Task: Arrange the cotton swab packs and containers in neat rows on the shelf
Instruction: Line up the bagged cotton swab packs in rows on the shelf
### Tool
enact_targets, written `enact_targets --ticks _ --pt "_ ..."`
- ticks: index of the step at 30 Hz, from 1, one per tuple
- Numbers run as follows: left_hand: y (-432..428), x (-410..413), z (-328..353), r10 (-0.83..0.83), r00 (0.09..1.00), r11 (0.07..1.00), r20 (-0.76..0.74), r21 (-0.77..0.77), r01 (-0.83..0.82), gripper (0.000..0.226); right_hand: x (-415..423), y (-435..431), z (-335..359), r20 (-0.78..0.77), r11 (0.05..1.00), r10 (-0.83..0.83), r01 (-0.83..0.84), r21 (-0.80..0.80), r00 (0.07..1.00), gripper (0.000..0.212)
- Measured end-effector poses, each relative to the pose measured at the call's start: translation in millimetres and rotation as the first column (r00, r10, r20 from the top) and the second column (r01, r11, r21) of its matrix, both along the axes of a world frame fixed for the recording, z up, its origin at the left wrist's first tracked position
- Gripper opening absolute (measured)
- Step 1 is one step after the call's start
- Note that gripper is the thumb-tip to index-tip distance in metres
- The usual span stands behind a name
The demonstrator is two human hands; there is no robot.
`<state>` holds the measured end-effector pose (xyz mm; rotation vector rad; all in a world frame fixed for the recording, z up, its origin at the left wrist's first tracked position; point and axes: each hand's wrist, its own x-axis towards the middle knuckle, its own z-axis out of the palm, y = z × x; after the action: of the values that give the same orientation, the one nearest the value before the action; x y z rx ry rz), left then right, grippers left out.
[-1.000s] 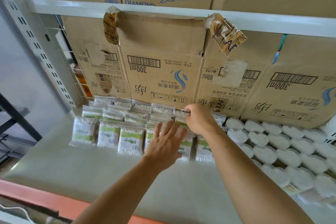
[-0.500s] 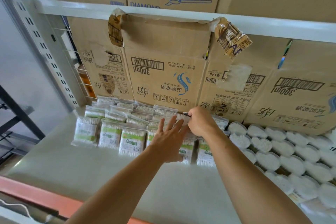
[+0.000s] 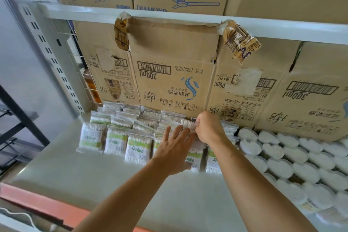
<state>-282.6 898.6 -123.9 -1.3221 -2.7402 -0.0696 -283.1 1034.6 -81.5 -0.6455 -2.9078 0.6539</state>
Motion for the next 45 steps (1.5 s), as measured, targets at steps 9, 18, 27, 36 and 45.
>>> enact_targets --ticks 9,18,27,36,45 --pt "-3.7 -1.3 -6.3 -0.007 1.0 1.0 -0.001 0.007 0.007 0.092 15.5 8.6 23.8 -0.218 0.994 0.077 -0.058 0.093 0.973 0.02" --pt "-3.6 -1.4 -6.8 -0.006 1.0 1.0 0.003 0.018 0.006 0.092 39.7 19.2 24.7 -0.416 0.88 -0.151 -0.069 -0.469 0.897 0.016" --pt "-2.7 0.7 -5.8 0.008 1.0 1.0 0.028 0.018 -0.008 0.091 64.1 13.3 8.8 -0.193 0.866 0.015 -0.109 -0.488 0.981 0.013" --pt "-3.3 2.2 -3.8 0.038 0.996 0.995 0.08 0.084 -0.044 0.099 57.1 18.1 13.8 -0.112 0.709 -0.041 -0.05 -0.703 0.993 0.061" --pt "-7.6 6.3 -4.2 0.016 0.999 0.999 0.033 0.05 -0.017 0.086 36.7 25.0 13.0 -0.437 0.955 -0.117 -0.02 -0.296 0.892 0.025"
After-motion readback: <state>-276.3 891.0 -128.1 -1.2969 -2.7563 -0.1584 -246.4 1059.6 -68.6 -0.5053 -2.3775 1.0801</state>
